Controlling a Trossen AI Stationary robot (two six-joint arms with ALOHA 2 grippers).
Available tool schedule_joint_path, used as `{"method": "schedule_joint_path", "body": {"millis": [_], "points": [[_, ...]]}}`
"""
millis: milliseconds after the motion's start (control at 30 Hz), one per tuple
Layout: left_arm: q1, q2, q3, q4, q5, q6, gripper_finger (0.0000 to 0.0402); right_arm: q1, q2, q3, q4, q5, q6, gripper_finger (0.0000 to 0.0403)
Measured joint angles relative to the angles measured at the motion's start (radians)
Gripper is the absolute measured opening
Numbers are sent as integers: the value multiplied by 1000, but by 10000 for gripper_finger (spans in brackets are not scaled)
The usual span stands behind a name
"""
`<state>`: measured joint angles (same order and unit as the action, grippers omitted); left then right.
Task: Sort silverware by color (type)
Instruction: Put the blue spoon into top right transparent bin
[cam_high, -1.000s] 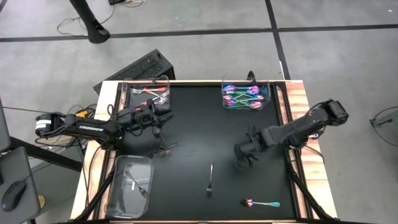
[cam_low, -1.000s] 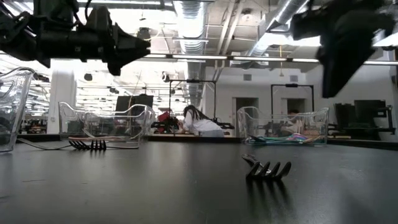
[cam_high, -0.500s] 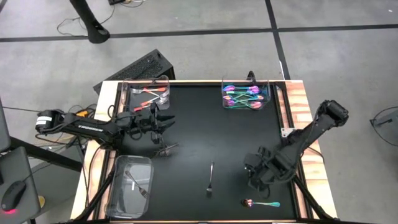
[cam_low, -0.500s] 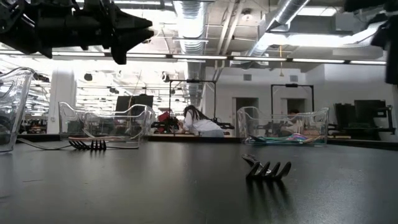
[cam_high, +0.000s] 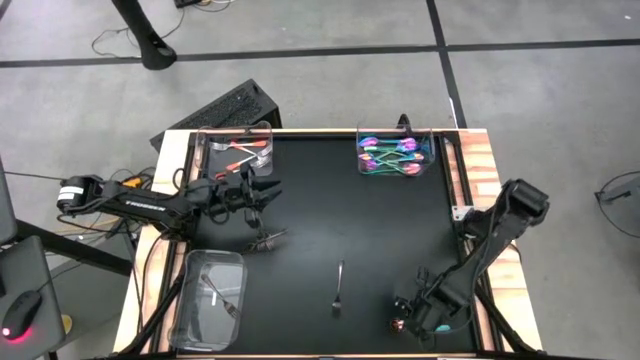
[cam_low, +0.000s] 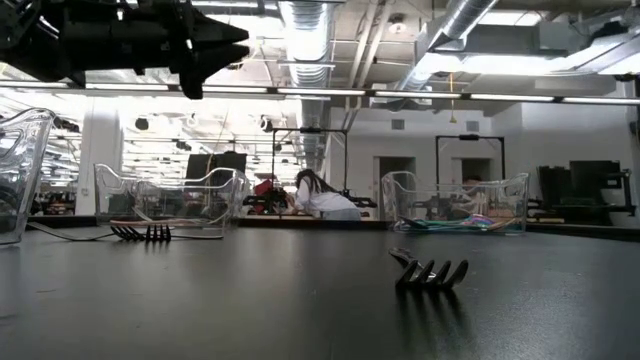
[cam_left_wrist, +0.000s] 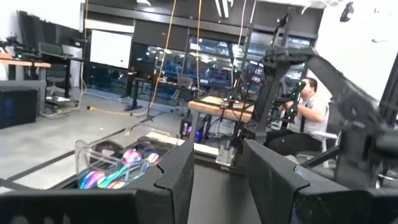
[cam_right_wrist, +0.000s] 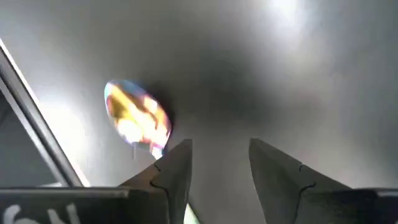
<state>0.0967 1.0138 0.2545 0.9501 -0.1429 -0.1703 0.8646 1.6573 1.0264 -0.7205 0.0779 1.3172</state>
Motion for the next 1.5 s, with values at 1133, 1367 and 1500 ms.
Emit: {"method": "schedule_joint_path", "body": {"millis": [1133,1367,1500], "points": [[-3,0,79,-36,69,-64,126,67,63,172,-247,-73,79,123],[-3,0,89,-117,67,-61,126,62,63,230,-230,3,53,123],[-3,0,90,-113,58,-60,126,62,65,224,-215,-57,65,123]]}}
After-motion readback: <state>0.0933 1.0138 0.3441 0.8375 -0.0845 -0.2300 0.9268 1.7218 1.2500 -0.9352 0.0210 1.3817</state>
